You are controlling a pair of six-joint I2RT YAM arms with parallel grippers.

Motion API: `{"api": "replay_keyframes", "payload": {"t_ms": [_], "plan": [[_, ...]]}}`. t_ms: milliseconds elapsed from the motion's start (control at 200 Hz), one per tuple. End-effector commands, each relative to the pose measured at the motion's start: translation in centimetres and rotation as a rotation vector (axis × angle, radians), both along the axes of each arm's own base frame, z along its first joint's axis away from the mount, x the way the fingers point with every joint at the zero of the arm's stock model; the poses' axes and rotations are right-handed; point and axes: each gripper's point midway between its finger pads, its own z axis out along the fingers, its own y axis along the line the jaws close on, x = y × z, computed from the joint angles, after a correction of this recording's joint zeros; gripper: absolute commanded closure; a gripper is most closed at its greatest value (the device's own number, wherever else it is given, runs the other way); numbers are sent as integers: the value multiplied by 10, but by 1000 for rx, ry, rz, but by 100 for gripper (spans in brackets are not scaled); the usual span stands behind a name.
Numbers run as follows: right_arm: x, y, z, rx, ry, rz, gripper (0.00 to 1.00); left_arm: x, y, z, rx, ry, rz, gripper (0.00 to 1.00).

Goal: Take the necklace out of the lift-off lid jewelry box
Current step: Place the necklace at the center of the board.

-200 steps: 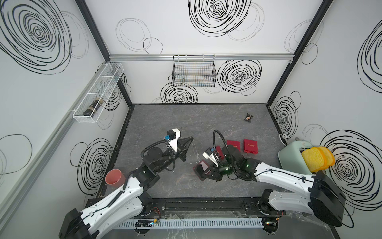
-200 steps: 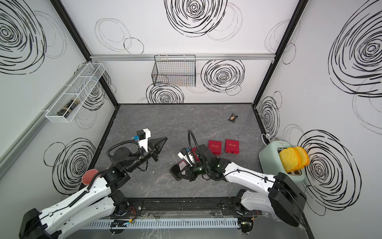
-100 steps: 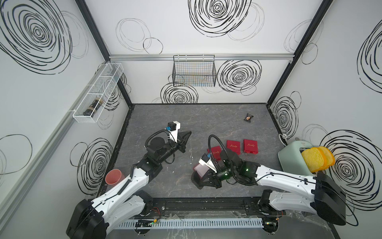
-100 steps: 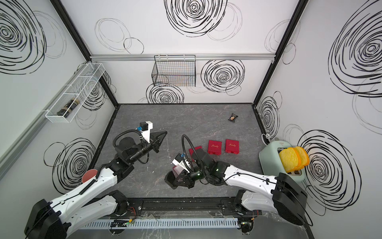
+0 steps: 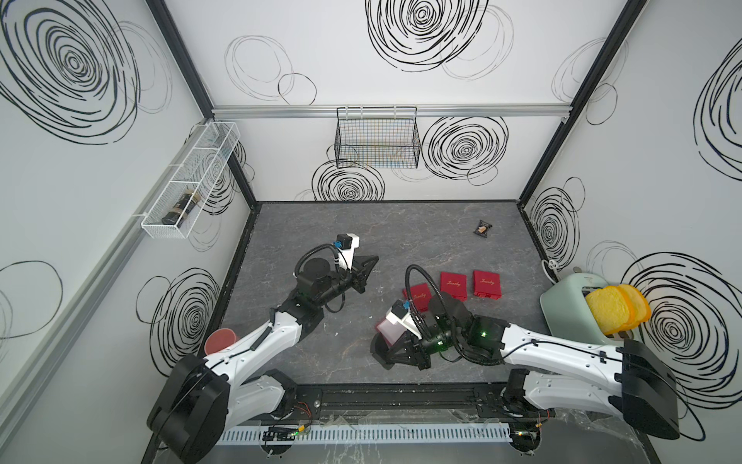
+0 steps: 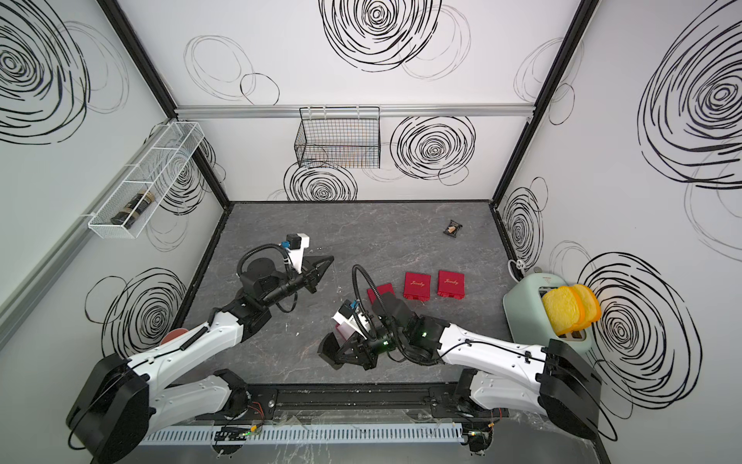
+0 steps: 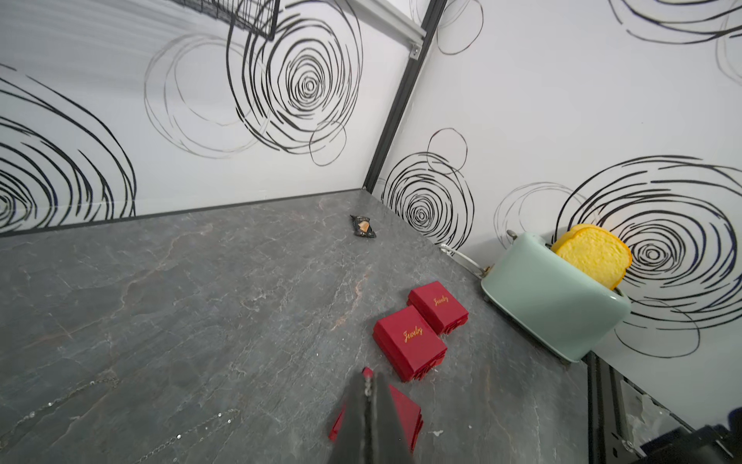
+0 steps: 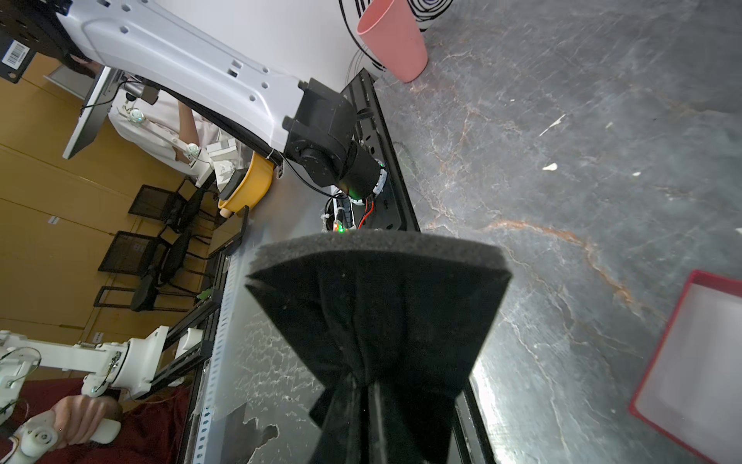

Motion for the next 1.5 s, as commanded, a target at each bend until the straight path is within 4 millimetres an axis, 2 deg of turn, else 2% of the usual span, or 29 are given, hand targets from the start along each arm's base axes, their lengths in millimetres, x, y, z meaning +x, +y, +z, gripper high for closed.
{"api": "replay_keyframes", "payload": {"t_ms": [0,130,425,670,835,1016,1151,1291,1491], "plan": [[8,-3,21,41,-41,-49,89,3,-7,3,-30,-14,-33,100],[12,-11,27,64,-62,-85,89,8,-14,-21,0,39,-45,100],[32,-31,45,133,-118,-215,89,20,-29,-59,70,147,-58,100],[43,-42,42,130,-102,-276,89,23,-52,-89,148,221,-117,100],[45,-45,39,128,-93,-293,89,21,-64,-94,164,224,-134,100],[47,-48,37,134,-93,-304,89,19,-83,-84,190,199,-188,100],[48,-51,36,130,-91,-312,89,26,-90,-77,197,194,-176,100],[50,-52,34,125,-89,-320,89,36,-77,-78,193,226,-114,100],[50,-55,27,109,-84,-330,89,51,-11,-92,77,333,22,100]]}}
